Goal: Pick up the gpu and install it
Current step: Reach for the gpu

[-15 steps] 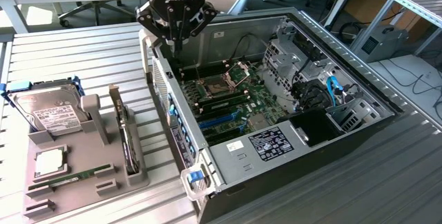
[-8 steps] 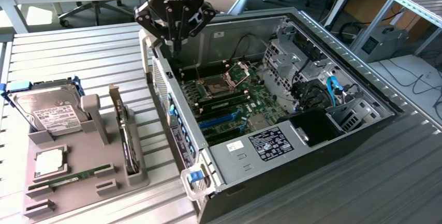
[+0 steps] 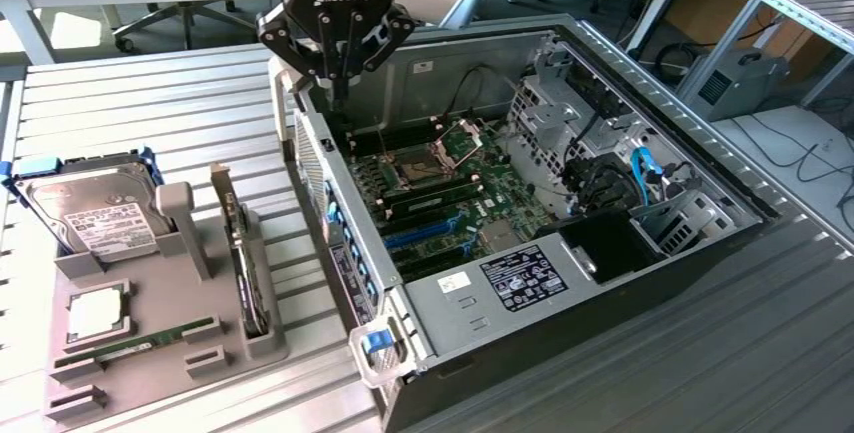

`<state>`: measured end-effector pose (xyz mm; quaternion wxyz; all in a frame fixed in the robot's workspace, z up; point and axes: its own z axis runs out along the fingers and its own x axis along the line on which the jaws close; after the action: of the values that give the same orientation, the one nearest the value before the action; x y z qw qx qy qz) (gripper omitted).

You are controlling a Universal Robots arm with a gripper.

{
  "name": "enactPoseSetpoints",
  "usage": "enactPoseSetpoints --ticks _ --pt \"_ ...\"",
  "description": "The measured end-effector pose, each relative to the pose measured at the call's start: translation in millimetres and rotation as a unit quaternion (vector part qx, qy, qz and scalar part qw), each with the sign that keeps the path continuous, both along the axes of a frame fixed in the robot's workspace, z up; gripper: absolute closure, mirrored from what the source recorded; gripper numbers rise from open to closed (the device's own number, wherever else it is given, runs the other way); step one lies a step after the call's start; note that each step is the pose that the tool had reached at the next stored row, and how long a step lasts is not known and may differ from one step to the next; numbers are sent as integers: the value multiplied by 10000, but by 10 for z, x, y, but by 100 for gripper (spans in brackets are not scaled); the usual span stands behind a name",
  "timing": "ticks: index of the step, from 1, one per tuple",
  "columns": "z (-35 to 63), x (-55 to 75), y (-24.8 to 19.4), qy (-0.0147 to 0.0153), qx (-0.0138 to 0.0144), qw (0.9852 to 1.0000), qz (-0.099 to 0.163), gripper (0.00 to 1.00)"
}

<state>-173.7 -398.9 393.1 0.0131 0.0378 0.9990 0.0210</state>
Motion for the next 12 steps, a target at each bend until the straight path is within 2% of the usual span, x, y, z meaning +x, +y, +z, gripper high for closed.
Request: enactPoseSetpoints --ticks 12 --pt "-1 -31 0 0 -7 10000 0 89"
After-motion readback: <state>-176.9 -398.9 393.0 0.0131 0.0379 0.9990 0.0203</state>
